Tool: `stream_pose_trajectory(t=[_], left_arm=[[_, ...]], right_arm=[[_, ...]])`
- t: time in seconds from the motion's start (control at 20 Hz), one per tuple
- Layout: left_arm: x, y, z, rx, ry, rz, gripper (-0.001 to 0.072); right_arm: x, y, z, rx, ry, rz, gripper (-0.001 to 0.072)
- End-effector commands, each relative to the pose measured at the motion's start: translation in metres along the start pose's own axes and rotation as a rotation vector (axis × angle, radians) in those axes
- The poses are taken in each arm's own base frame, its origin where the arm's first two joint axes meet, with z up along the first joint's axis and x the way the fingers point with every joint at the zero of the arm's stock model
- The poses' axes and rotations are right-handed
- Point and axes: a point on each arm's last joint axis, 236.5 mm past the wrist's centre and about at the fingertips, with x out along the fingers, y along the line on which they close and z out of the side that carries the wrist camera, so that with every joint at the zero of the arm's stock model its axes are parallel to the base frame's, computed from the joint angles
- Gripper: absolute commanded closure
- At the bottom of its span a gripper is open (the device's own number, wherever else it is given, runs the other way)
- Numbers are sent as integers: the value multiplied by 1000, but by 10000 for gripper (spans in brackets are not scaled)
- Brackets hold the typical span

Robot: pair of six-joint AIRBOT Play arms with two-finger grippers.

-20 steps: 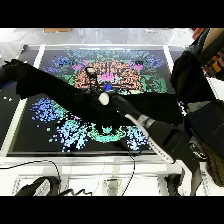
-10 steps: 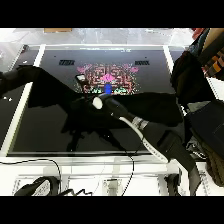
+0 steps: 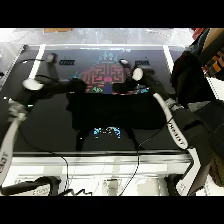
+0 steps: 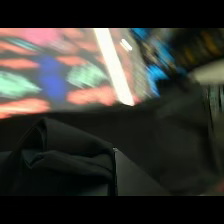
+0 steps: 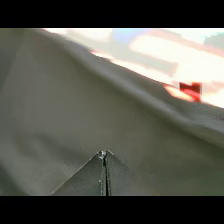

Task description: Fold the clothes and pants, and hang the long-sleeved shirts on hangers.

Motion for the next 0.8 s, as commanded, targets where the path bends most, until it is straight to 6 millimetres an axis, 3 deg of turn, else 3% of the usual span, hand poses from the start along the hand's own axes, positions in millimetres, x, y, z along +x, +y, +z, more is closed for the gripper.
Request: stream_pose_trajectory(t=[0.0, 0.05, 0.2, 0.25, 0.3, 0.35, 0.4, 0.5, 0.65, 0.75], left_arm=[[66, -73, -50, 100, 120, -143, 695], [79, -89, -63, 145, 141, -164, 695], [103, -103, -91, 193, 176, -161, 683], [104, -106, -97, 193, 195, -173, 557], [102, -108, -101, 193, 213, -187, 293], [99, -106, -100, 184, 220, -191, 91], [93, -101, -96, 176, 222, -194, 85], [75, -72, -75, 145, 201, -158, 88], [31, 17, -34, 92, 142, 27, 88], [-5, 74, -33, 12, 172, 100, 89]], right_arm=[[-41, -68, -3, 114, 28, -48, 690], [-50, -76, 1, 129, 11, -54, 690], [-72, -88, 8, 147, -34, -66, 691], [-76, -87, 10, 144, -42, -66, 690], [-79, -87, 11, 129, -47, -69, 691], [-80, -86, 11, 114, -49, -68, 690], [-80, -85, 11, 114, -48, -67, 691], [-80, -86, 11, 114, -48, -68, 691], [-80, -86, 11, 112, -49, -68, 690], [-80, -86, 12, 94, -51, -68, 691]])
